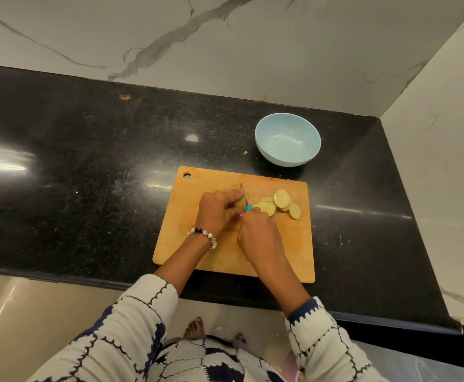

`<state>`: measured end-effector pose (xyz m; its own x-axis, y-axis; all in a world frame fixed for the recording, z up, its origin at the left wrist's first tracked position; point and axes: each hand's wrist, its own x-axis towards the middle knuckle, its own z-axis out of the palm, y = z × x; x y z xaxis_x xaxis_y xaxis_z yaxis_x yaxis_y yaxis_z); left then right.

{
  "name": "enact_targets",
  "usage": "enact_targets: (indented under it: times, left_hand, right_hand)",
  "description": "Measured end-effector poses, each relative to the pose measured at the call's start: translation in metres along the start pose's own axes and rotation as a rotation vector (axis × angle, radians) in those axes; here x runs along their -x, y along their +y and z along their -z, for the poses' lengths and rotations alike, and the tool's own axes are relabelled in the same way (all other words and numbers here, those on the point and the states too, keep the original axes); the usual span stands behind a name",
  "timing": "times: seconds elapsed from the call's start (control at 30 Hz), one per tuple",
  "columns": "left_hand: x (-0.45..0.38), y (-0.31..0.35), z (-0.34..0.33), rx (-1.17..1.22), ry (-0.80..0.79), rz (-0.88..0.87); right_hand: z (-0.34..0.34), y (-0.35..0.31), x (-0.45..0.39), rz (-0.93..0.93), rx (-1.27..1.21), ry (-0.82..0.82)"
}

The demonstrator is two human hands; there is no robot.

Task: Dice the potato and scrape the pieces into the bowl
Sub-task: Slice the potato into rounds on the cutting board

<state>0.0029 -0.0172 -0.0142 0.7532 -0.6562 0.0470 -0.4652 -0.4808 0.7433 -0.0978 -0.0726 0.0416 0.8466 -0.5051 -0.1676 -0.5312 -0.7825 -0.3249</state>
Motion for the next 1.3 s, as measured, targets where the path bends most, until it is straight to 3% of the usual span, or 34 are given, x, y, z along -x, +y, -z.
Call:
enact_targets:
  times: [0.2, 0.37, 0.47, 0.77, 0.93, 1.3]
  left_hand:
    - [0.005, -0.001, -0.002, 0.0, 0.028, -0.019]
    - [0.002, 0.001, 0.001, 0.034, 0.023, 0.029]
    - [0.001, 0.003, 0.004, 0.04, -0.001, 0.047]
    - [0.003, 0.002, 0.008, 0.043, -0.065, 0.045]
    - [0.009, 0.0, 0.005, 0.066, 0.008, 0.081]
    - [0.007, 0.0, 0.001, 0.097, 0.013, 0.087]
  right_hand:
    - [-0.028, 0.016, 0.02, -0.068, -0.035, 0.012]
    - [-0.055, 0.032, 0.07, -0.12, 0.014, -0.069]
    - [-0.06, 0.04, 0.081, -0.09, 0.037, -0.008]
    - [-0.034, 0.047, 0.05, -0.093, -0.103, 0.165]
    - [-0.018, 0.032, 0.047, -0.04, -0.258, 0.126]
    - [-0.024, 0.018, 0.037, -0.082, -0.112, 0.091]
